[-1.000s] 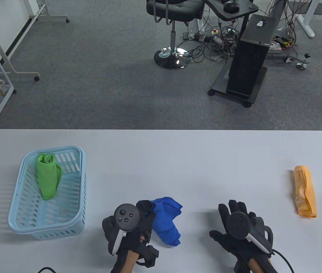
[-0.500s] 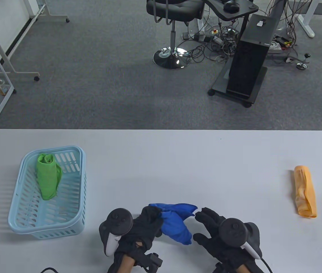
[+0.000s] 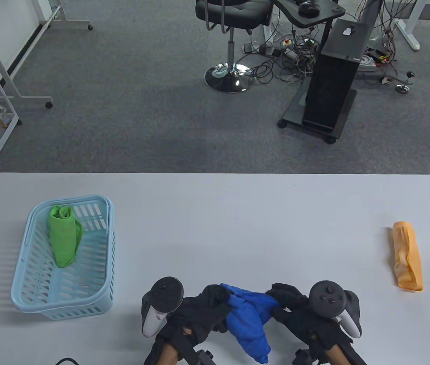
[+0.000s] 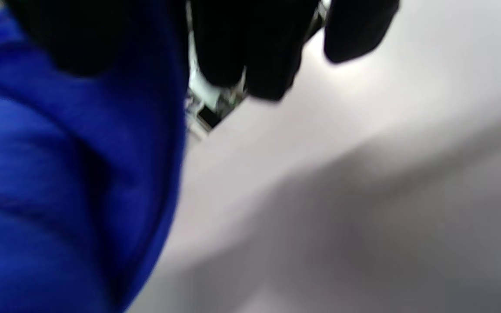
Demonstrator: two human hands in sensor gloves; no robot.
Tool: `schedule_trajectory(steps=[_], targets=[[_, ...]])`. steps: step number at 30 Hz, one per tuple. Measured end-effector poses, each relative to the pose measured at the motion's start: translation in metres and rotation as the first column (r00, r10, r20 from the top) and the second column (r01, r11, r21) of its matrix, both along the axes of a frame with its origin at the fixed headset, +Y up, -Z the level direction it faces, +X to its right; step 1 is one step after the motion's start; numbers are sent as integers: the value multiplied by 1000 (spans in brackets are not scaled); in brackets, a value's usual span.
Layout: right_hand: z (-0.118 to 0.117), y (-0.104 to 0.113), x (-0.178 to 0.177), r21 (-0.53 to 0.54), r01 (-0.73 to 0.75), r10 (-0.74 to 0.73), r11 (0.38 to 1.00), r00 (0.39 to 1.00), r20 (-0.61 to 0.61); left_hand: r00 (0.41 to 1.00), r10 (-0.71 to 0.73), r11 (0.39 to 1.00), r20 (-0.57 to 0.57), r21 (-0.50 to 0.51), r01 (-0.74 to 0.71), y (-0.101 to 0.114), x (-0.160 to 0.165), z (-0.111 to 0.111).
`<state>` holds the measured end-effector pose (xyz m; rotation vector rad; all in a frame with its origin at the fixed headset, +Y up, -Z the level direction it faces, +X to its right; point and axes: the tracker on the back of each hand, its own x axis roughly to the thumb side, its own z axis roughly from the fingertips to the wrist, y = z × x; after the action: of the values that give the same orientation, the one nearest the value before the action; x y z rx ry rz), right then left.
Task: Roll rectangular towel into towel roll
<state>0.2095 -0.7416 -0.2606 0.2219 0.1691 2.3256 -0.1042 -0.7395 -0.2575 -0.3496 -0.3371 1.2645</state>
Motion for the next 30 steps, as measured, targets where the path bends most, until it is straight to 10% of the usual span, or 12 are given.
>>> schedule_trajectory(steps=[8, 15, 25, 30], targets=[[1, 25, 41, 74, 1, -19, 997, 970, 241, 929, -175, 983, -327, -5, 183, 1, -34, -4], [9, 35, 89, 118, -47, -18, 992, 866, 500, 734, -238, 960, -636, -37, 279, 13, -76, 4], [9, 31, 121, 17, -213, 147, 977, 730, 667, 600, -417, 891, -683, -176, 419, 12, -100, 5], [4, 17, 113, -45, -202, 190, 978, 791, 581, 633, -573, 808, -520, -233, 541, 7, -87, 0]])
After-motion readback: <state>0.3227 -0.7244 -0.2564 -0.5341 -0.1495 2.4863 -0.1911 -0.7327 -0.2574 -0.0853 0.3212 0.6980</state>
